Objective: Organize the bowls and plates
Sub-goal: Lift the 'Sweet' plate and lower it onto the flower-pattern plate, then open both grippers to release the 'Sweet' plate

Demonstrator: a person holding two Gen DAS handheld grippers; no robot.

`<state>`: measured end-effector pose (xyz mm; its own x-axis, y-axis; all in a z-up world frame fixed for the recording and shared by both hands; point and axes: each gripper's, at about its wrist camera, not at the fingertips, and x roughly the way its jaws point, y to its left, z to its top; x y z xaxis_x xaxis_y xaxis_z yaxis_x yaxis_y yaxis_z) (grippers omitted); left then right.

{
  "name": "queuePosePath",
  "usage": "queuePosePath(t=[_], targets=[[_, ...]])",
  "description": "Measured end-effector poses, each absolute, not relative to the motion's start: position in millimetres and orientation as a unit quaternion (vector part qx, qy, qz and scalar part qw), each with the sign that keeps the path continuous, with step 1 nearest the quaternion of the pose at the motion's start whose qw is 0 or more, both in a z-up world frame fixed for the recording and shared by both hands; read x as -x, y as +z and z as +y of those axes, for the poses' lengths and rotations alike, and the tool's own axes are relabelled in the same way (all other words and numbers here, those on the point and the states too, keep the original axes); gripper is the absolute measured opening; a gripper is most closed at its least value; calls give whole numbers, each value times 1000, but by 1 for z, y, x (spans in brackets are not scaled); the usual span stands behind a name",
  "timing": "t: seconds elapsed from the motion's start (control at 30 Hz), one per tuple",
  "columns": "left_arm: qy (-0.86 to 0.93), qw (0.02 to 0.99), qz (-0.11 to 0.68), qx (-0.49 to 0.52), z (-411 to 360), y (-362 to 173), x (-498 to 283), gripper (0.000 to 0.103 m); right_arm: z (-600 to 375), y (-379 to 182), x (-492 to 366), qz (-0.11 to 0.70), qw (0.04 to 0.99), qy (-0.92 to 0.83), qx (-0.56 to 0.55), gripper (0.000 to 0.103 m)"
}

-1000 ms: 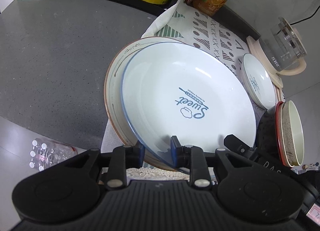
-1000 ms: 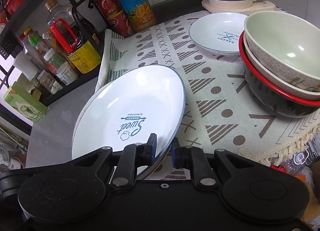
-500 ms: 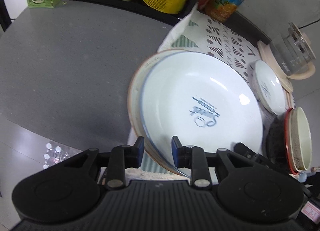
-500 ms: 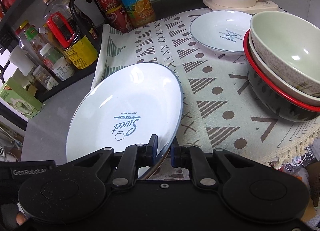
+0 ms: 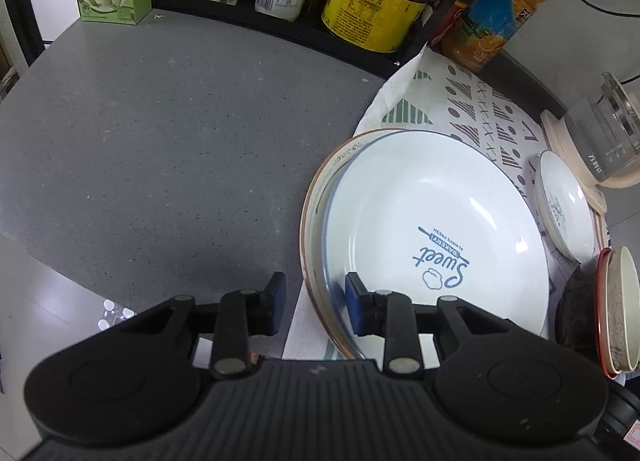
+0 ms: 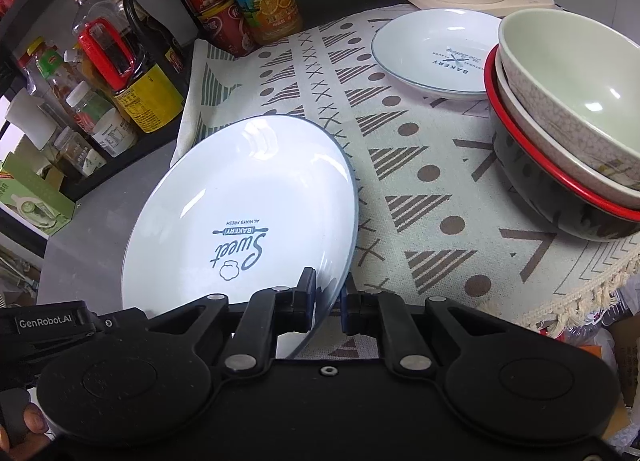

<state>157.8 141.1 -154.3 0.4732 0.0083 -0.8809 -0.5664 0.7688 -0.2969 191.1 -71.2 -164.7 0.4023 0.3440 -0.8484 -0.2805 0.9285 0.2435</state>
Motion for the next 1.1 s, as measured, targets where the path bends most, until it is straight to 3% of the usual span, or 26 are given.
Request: queuePosePath(t=[0.23, 0.67, 0.77, 0.83, 0.9, 1.03, 1.1], targets=[[176, 818, 467, 288, 144, -154, -157, 14, -69, -170, -193, 523, 830, 190, -32, 14], [184, 820, 458, 290, 150, -135, -163, 19, -71, -158, -197, 517, 834, 189, -32, 19], [187, 823, 454, 286, 151, -125, -167, 35, -72, -150, -198, 514, 835, 191, -38, 24], [193, 828, 446, 279, 149, -118, -169, 51, -72, -145, -198, 510, 836, 196, -41, 34], [196, 832, 441, 273, 147, -112, -171, 71, -72, -139, -197, 503, 841, 195, -39, 54], [193, 838, 436, 265, 145, -102, -175, 80, -72, -126, -198, 484, 851, 202, -35, 63], [193, 838, 436, 265, 145, -99, -177, 81, -73, -118, -199, 473, 857, 201, -35, 77]])
